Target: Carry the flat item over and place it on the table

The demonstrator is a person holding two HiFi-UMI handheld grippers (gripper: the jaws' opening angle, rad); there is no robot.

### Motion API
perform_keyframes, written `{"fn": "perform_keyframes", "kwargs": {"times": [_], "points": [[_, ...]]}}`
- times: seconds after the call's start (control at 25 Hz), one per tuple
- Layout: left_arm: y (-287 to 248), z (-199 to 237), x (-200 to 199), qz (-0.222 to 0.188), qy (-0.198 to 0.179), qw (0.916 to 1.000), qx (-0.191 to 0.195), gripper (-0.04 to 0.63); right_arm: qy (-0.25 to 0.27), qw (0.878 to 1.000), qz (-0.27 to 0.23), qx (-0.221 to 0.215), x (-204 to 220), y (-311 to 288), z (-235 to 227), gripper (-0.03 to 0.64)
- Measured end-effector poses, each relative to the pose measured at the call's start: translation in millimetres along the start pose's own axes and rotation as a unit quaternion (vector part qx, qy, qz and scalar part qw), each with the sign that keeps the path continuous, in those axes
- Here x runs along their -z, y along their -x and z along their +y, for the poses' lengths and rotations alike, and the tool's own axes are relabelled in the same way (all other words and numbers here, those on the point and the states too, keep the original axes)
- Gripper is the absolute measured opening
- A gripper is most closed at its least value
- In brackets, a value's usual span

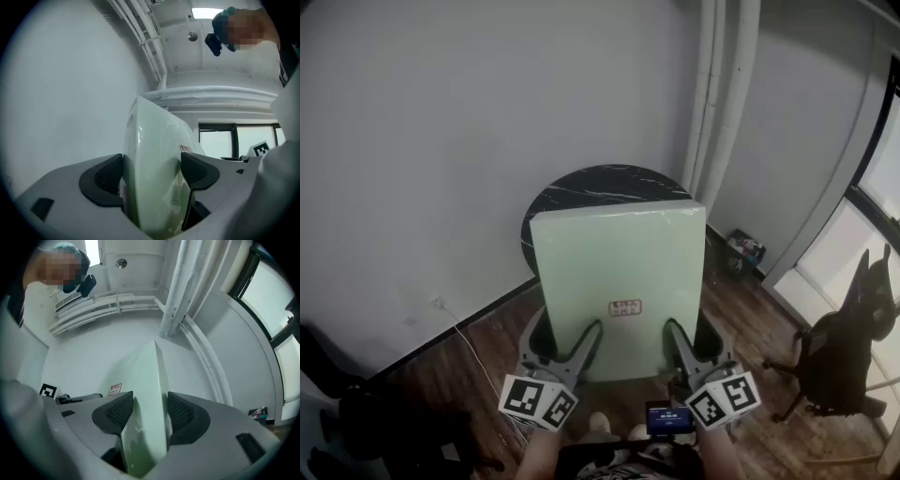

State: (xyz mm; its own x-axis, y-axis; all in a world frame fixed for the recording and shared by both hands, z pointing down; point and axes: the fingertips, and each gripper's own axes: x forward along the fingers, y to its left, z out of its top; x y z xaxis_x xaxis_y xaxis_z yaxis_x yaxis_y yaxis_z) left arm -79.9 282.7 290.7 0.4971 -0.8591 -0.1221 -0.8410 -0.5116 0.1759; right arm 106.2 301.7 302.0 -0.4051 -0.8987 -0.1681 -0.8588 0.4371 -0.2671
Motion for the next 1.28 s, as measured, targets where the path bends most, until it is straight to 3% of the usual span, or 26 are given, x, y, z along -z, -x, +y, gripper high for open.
{"fn": "perform_keyframes", "kwargs": {"times": [0.68,0.92,1.28], "points": [[-2,2,5,-0.014,0.014,0.9998,0.004,0.382,0.011,1.000,0.004,-0.014,-1,-4,-1,0.221],[-3,0,3,-0.019,0.003,0.9998,0.004,0.382,0.004,1.000,0.002,-0.015,0,-3,-4,0.221],[-35,2,5,-0.018,0.003,0.9998,0.003,0.382,-0.001,1.000,0.006,-0.018,-5,-24,-30,0.221]]}}
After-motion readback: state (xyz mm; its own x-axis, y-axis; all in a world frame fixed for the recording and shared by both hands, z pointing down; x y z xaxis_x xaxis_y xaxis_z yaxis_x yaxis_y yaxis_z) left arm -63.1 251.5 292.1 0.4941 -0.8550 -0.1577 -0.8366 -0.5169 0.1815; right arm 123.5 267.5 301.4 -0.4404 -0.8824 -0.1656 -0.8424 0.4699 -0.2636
